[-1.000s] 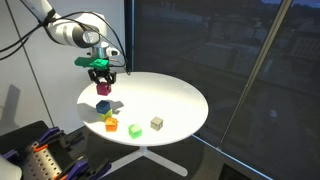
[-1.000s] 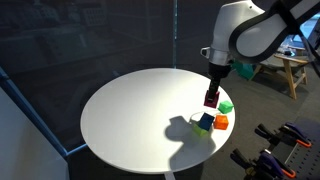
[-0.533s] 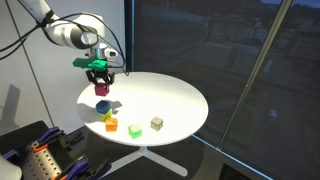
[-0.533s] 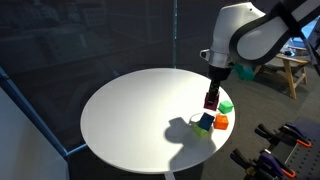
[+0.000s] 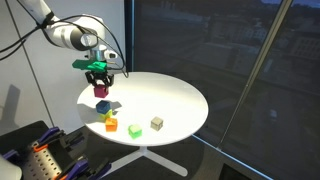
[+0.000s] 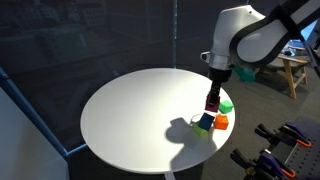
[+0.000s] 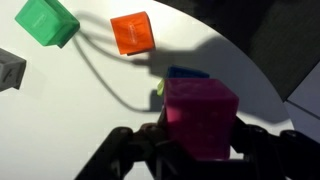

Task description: Pick up the pink block and put it on the blue block

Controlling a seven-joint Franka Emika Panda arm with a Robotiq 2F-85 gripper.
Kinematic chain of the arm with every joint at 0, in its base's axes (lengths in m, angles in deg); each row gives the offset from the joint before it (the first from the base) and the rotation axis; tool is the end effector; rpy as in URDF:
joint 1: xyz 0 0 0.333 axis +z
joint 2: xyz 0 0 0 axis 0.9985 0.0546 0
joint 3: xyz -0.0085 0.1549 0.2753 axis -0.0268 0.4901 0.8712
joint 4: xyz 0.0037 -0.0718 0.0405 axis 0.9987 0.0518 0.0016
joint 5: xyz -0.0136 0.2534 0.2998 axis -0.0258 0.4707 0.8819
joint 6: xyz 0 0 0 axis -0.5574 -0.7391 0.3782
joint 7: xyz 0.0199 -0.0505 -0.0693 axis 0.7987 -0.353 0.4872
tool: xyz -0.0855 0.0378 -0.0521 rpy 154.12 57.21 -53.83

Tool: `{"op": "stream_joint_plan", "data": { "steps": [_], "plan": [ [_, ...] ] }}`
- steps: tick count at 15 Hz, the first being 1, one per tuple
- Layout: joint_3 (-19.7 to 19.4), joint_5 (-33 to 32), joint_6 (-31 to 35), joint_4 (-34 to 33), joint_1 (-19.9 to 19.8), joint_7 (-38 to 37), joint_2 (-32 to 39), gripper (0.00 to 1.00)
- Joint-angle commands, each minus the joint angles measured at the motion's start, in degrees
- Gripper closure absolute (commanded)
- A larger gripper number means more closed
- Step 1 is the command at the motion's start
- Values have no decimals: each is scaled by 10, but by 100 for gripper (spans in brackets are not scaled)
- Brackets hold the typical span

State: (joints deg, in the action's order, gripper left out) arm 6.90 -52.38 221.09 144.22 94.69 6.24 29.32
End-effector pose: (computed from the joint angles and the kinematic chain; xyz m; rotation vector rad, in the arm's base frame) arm 0.4409 0.1141 0.2723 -3.0250 -0.8045 0.0069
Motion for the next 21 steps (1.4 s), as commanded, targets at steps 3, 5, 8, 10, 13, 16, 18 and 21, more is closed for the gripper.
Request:
{"op": "stream_joint_plan", "data": {
  "steps": [3,5,8,10,13,16,18,21],
  "plan": [
    [3,4,5,1,-2,10,7,72],
    [4,0,7,0,-1,5,12,72],
    [6,-2,10,-1,-1,1,19,72],
    [7,-4,12,-1,-1,0,24,72],
    [7,-10,22,-2,-3,-4,32,72],
    [6,-15,33,-3,-4,-6,41,72],
    [7,-17,38,-3,-5,-7,44,72],
    [7,-17,44,-2,-5,-7,49,72]
  ]
}}
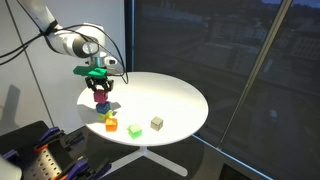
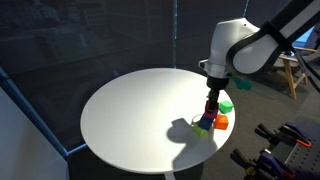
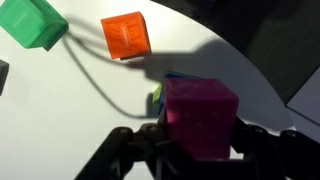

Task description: Pick up the pink block and put it on the blue block

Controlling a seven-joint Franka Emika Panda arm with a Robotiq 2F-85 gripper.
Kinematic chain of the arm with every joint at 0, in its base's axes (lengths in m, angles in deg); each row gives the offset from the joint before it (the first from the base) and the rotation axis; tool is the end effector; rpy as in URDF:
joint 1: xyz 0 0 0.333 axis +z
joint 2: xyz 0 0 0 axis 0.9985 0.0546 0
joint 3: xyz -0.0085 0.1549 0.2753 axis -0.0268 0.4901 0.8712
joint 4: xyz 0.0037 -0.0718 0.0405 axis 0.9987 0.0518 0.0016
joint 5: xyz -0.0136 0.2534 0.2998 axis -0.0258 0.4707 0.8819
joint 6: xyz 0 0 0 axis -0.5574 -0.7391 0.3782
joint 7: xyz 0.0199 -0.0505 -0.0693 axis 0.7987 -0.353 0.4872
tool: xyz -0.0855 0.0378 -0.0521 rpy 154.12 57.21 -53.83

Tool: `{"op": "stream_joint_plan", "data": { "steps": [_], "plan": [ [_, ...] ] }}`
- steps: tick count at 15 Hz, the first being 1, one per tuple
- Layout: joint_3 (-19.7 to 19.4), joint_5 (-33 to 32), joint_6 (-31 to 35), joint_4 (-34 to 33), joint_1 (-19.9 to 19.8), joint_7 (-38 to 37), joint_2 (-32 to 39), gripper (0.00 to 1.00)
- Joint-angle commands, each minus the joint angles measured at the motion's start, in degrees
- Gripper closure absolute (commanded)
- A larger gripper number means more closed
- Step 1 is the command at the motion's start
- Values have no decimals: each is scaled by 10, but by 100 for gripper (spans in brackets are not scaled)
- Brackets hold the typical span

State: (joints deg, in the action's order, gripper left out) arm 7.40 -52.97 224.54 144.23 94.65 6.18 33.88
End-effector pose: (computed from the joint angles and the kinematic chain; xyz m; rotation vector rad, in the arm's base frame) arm 0.4402 0.1185 0.2414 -3.0152 -0.8259 0.0366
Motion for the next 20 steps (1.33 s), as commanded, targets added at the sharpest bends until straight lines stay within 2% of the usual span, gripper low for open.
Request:
{"op": "stream_joint_plan", "data": {
  "steps": [1,18,19,20],
  "plan": [
    [2,-11,11,-2,-5,-6,4,72],
    [2,-11,13,-3,-7,-6,15,72],
    [2,-11,12,-3,-8,-6,15,22],
    [2,-10,12,-3,-8,-6,15,21]
  ]
}}
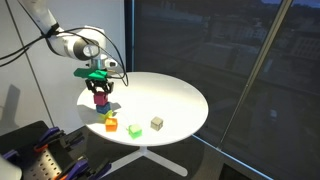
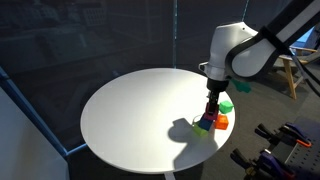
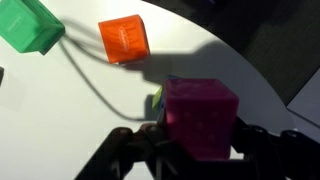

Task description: Pick up the pink block and put it on the blue block

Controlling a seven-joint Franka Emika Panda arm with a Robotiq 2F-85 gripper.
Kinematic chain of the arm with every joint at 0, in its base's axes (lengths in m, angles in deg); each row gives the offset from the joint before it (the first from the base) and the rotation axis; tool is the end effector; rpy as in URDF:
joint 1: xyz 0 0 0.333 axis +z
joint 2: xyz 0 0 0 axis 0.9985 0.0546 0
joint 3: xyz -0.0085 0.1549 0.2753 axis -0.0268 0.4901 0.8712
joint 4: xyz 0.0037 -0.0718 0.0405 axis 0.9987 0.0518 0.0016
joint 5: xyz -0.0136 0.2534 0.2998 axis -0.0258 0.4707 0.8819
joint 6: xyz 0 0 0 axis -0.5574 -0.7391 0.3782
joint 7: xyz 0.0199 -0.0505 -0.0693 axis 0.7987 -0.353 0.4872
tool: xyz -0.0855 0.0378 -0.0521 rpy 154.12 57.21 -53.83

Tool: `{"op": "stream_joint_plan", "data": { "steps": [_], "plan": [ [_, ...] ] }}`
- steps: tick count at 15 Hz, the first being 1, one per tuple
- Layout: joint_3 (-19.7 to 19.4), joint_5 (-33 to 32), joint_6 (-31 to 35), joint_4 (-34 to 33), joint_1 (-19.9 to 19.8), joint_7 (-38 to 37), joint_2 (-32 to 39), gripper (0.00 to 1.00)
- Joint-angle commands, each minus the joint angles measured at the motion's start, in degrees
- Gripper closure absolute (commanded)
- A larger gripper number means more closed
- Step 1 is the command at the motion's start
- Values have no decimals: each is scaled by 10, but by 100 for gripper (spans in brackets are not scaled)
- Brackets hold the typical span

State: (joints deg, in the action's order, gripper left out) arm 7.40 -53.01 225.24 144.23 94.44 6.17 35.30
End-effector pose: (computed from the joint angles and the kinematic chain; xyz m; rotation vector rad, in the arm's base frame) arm 0.4396 0.1169 0.2313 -3.0137 -0.8198 0.0558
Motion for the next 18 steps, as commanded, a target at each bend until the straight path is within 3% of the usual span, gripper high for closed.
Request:
{"op": "stream_joint_plan", "data": {
  "steps": [1,3,18],
  "plan": [
    [2,-10,5,-3,-6,-6,0,14],
    [2,-11,5,-3,-6,-7,0,1],
    [4,6,-41,3,-3,-26,-53,0]
  ]
}}
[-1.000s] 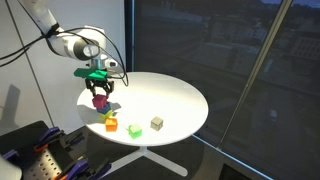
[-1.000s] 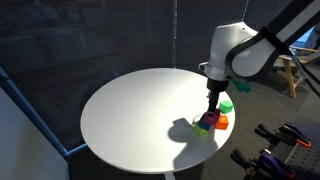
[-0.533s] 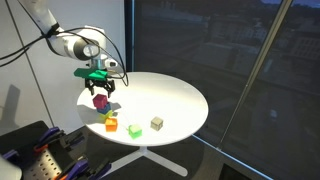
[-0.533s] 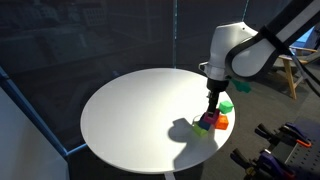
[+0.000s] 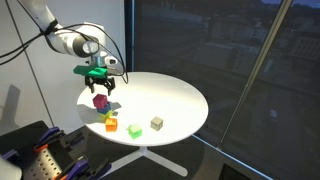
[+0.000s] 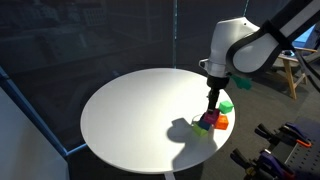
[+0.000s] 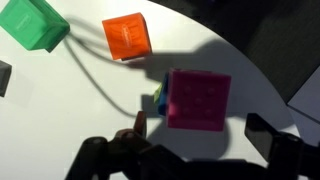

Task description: Pick up the pink block and put it on the blue block

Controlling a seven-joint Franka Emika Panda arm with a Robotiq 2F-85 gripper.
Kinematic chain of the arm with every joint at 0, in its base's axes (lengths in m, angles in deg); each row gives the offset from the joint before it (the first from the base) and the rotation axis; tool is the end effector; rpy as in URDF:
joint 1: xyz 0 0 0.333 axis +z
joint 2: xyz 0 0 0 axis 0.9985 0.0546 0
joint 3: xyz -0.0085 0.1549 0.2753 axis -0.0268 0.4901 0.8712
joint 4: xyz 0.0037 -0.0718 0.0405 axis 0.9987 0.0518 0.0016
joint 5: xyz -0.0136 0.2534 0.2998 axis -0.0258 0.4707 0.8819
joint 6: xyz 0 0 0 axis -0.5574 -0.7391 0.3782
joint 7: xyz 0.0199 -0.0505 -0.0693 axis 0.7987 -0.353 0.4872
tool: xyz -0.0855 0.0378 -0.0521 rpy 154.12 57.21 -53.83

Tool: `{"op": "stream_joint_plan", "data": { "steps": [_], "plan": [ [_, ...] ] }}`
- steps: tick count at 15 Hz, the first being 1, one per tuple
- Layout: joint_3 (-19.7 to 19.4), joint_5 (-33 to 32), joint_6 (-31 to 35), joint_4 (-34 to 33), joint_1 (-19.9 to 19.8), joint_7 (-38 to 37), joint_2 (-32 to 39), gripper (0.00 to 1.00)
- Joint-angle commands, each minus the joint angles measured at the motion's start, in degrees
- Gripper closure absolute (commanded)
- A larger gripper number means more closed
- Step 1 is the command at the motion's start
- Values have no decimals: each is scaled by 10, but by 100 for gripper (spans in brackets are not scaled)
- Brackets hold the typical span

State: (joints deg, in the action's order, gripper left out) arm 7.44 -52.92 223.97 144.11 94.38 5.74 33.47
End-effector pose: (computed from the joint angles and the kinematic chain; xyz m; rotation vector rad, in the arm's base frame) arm 0.4411 0.1167 0.2446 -3.0206 -0.8074 0.0378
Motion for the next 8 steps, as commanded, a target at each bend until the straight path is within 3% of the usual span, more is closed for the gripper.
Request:
{"op": "stream_joint_plan", "data": {
  "steps": [1,8],
  "plan": [
    [3,5,-35,4,-2,-29,-43,0],
    [2,-2,-86,5,0,-138,-95,0]
  ]
}}
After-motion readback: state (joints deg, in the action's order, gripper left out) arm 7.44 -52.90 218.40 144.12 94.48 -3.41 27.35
